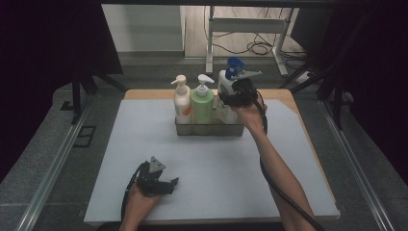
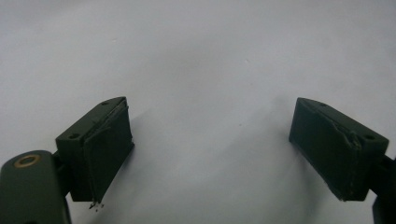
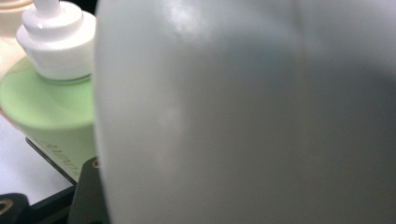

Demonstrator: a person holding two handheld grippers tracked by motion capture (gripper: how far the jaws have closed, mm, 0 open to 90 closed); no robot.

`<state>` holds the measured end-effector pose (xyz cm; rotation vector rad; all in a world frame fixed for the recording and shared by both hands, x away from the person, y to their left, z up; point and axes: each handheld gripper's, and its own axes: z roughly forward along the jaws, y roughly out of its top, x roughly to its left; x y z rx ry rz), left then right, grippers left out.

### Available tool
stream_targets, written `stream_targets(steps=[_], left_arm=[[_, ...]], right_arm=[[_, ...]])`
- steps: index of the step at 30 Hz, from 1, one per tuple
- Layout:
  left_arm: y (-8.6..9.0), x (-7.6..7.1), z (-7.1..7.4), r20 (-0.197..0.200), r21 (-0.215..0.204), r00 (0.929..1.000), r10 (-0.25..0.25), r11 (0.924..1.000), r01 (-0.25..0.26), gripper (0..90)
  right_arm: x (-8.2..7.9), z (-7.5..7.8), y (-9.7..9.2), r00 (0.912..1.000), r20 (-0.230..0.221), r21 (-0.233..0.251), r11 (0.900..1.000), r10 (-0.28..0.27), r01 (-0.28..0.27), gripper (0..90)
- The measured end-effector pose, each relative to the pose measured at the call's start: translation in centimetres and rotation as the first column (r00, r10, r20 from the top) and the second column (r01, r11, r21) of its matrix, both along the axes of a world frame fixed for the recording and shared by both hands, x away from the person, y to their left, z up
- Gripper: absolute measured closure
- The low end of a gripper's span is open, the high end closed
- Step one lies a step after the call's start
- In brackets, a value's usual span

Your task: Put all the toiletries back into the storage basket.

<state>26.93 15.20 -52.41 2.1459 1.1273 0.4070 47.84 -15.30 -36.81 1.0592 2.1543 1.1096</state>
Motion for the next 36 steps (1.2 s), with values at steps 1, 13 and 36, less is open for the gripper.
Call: stream_targets(steps=[1, 13, 36], left_arm=[[0.0, 0.0, 0.0, 0.000, 0.000, 1.0000, 0.000, 1.0000, 0.000, 12.7], [0.0, 0.0, 0.0, 0.000, 0.000, 1.0000, -0.002, 1.0000, 0.002, 12.7], [0.0, 0.0, 0.0, 0.000, 0.000, 1.0000, -0.001, 1.0000, 0.001, 12.7]], right_arm=[[0.0, -0.1, 0.0, 1.0000, -0.003, 0.001, 1.0000, 0.002, -0.002, 37.5], [-0.3, -1.4, -0.1, 0.9996, -0.027, -0.005, 0.9999, 0.009, -0.009, 37.5], [-0.1, -3.8, 0.2, 0.9980, -0.063, -0.026, 0.9997, -0.005, 0.003, 37.7]])
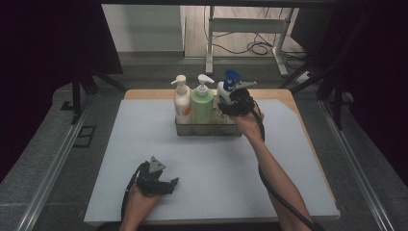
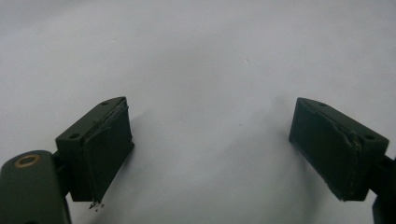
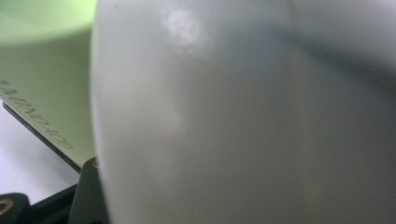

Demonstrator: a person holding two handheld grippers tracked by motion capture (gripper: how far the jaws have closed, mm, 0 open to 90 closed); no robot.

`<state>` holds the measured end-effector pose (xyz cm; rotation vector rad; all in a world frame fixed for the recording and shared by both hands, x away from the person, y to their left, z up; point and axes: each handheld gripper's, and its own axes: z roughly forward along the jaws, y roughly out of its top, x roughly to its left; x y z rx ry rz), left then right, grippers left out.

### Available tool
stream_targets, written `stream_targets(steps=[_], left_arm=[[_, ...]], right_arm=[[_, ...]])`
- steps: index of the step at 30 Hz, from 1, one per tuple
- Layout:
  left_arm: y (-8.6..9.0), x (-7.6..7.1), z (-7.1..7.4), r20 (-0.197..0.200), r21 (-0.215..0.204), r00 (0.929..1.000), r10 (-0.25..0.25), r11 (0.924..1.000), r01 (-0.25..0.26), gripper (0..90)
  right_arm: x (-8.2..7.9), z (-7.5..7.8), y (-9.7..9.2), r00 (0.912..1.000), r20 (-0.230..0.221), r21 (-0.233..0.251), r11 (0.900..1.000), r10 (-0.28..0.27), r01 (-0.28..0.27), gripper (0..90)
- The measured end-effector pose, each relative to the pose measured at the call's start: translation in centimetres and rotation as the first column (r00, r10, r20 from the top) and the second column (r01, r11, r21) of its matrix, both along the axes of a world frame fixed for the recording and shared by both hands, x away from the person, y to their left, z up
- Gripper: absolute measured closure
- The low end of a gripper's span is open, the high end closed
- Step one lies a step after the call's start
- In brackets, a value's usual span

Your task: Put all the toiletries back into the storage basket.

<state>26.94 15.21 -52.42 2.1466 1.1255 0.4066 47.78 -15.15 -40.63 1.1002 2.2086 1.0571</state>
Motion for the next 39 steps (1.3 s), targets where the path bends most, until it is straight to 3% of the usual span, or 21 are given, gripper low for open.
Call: stream_targets(steps=[14, 20, 28, 39], left_arm=[[0.0, 0.0, 0.0, 0.000, 0.000, 1.0000, 0.000, 1.0000, 0.000, 12.7], [0.0, 0.0, 0.0, 0.000, 0.000, 1.0000, 0.000, 1.0000, 0.000, 12.7], [0.0, 0.0, 0.0, 0.000, 0.000, 1.0000, 0.000, 1.0000, 0.000, 12.7], [0.0, 0.0, 0.0, 0.001, -0.004, 1.0000, 0.002, 1.0000, -0.002, 12.6]], right_arm=[[0.2, -0.7, -0.4, 0.9997, -0.023, 0.034, 0.9994, 0.003, -0.002, 36.7], [0.4, -0.8, -0.6, 0.9997, -0.026, 0.090, 0.9960, 0.002, 0.000, 29.2], [0.1, -0.4, -0.7, 0.9997, 0.000, 0.071, 0.9972, 0.022, -0.022, 16.1], [-1.6, -0.2, -2.7, 0.9982, -0.001, 0.074, 0.9955, 0.060, -0.059, 15.9]])
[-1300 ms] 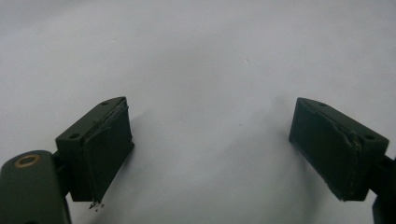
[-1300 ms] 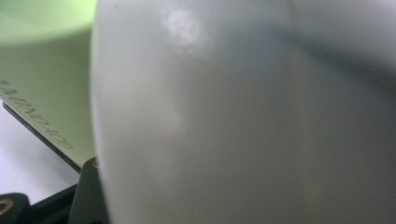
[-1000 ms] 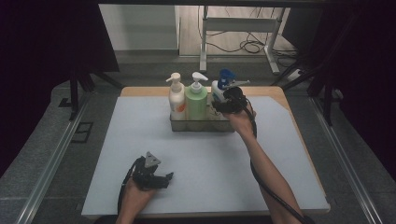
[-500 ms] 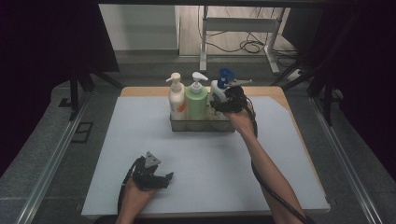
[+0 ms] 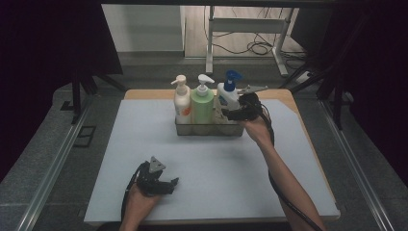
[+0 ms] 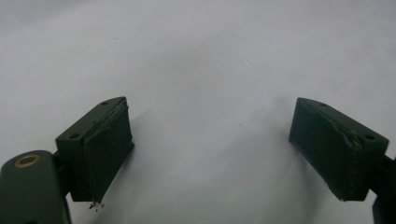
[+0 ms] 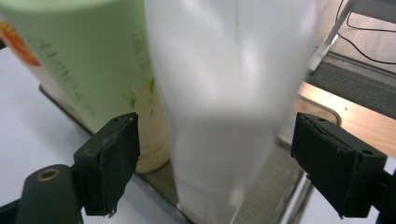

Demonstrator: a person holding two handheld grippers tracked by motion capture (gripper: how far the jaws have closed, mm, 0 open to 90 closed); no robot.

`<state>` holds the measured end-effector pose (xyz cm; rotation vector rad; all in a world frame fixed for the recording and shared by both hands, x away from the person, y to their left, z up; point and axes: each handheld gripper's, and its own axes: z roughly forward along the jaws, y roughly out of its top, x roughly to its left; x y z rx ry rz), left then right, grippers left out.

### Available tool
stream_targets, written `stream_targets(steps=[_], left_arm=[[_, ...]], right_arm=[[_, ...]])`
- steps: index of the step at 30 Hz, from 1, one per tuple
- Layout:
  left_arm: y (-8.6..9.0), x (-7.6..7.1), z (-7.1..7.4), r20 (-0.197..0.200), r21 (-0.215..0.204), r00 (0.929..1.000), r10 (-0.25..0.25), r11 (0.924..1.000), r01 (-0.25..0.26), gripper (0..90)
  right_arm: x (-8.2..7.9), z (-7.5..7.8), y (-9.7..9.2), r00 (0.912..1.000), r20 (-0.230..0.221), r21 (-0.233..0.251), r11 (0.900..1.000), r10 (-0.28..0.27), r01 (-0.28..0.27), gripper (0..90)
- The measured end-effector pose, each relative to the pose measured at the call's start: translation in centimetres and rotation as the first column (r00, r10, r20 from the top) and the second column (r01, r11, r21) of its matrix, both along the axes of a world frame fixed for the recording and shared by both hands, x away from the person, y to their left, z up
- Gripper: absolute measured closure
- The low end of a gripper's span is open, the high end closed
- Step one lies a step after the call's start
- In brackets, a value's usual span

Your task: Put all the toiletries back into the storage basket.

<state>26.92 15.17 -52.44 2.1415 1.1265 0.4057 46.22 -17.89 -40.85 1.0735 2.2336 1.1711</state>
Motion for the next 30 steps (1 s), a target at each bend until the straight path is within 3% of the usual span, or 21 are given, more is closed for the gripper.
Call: stream_targets(steps=[6, 12, 15, 20, 26, 30], left_arm=[[0.0, 0.0, 0.0, 0.000, -0.001, 1.0000, 0.001, 1.0000, -0.001, 12.7], [0.0, 0.0, 0.0, -0.001, 0.000, 1.0000, 0.001, 1.0000, -0.001, 12.7], [0.0, 0.0, 0.0, -0.001, 0.000, 1.0000, 0.001, 1.0000, -0.001, 12.7], [0.0, 0.0, 0.0, -0.001, 0.000, 1.0000, 0.001, 1.0000, -0.001, 12.7], [0.0, 0.0, 0.0, -0.001, 0.000, 1.0000, 0.001, 1.0000, -0.001, 12.6], [0.0, 0.0, 0.0, -0.002, 0.004, 1.0000, -0.001, 1.0000, 0.001, 12.7]], right_arm=[[-1.0, 0.0, -1.6, 0.9998, -0.015, -0.004, 0.9999, 0.015, -0.015, 19.5], [-1.6, -0.2, -3.4, 0.9993, -0.038, 0.001, 1.0000, 0.002, -0.002, 30.9], [-1.6, -0.5, -4.3, 0.9978, -0.065, 0.001, 0.9999, -0.010, 0.010, 38.2], [-1.4, -1.2, -5.2, 0.9958, -0.085, 0.009, 0.9994, -0.033, 0.034, 59.6], [-0.5, -1.9, -4.8, 0.9943, -0.098, -0.004, 0.9992, -0.041, 0.041, 80.2], [0.2, -2.3, -4.1, 0.9933, -0.107, -0.020, 0.9989, -0.043, 0.042, 88.3]])
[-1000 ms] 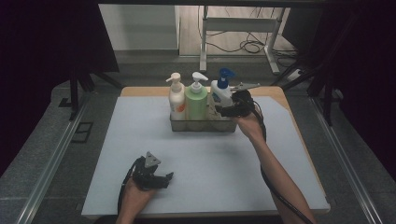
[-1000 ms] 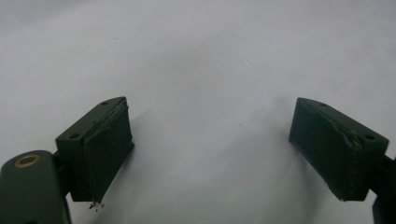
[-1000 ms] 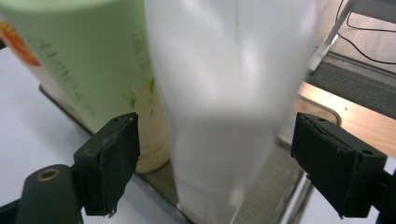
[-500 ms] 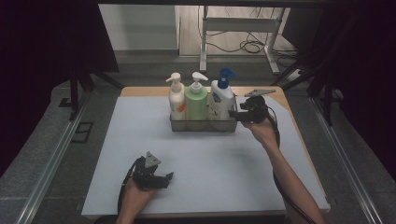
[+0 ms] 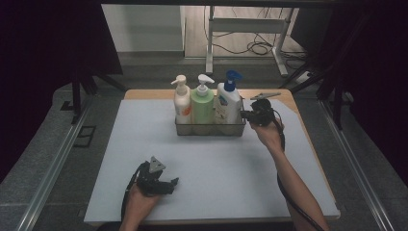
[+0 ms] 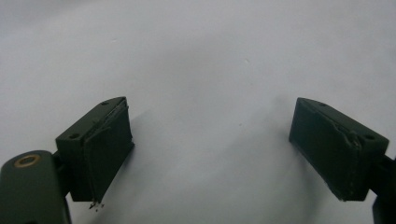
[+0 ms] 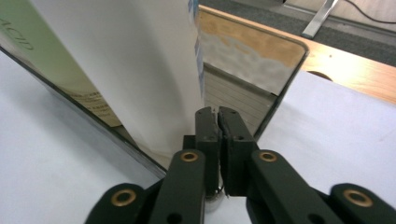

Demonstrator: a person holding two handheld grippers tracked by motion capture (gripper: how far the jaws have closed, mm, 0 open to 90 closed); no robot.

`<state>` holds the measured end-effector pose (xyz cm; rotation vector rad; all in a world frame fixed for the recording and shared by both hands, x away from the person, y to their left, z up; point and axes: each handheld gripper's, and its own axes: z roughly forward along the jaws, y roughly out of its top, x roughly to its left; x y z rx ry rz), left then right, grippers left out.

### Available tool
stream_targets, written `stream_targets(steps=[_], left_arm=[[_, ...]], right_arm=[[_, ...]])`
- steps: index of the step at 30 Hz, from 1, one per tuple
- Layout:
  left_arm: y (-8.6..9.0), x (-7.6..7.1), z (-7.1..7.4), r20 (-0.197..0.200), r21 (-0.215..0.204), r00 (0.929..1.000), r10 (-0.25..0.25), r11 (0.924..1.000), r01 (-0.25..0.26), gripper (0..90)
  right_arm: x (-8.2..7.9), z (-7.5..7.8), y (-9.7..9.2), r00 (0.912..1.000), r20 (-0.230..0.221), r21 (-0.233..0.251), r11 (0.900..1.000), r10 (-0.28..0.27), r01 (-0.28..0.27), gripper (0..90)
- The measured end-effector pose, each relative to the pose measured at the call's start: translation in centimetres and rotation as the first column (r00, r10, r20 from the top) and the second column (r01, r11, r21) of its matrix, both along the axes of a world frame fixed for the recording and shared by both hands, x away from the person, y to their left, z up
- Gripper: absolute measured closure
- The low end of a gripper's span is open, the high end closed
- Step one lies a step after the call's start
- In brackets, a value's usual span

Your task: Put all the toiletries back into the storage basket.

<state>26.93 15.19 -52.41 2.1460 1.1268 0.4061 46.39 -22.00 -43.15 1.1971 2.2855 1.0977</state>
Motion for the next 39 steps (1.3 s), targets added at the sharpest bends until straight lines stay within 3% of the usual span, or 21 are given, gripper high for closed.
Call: stream_targets(steps=[5, 10, 17, 28, 39], left_arm=[[0.0, 0.0, 0.0, -0.001, 0.005, 1.0000, -0.002, 1.0000, 0.002, 12.6], [0.0, 0.0, 0.0, 0.000, 0.000, 1.0000, -0.001, 1.0000, 0.001, 12.7], [0.0, 0.0, 0.0, -0.001, 0.003, 1.0000, -0.002, 1.0000, 0.002, 12.6], [0.0, 0.0, 0.0, -0.001, 0.003, 1.0000, -0.002, 1.0000, 0.002, 12.6], [0.0, 0.0, 0.0, -0.001, 0.002, 1.0000, -0.002, 1.0000, 0.002, 12.6]], right_arm=[[0.9, -0.7, 0.9, 0.9993, -0.023, -0.044, 0.9986, -0.031, 0.030, 89.7], [1.7, -1.4, 1.2, 0.9972, -0.053, -0.056, 0.9972, -0.053, 0.050, 89.8], [2.2, -2.2, 1.5, 0.9946, -0.097, -0.019, 0.9992, -0.037, 0.035, 89.8], [2.5, -2.5, 1.9, 0.9917, -0.123, -0.011, 0.9992, -0.038, 0.037, 89.7], [2.5, -2.5, 2.7, 0.9910, -0.134, 0.005, 1.0000, -0.002, 0.003, 89.4]])
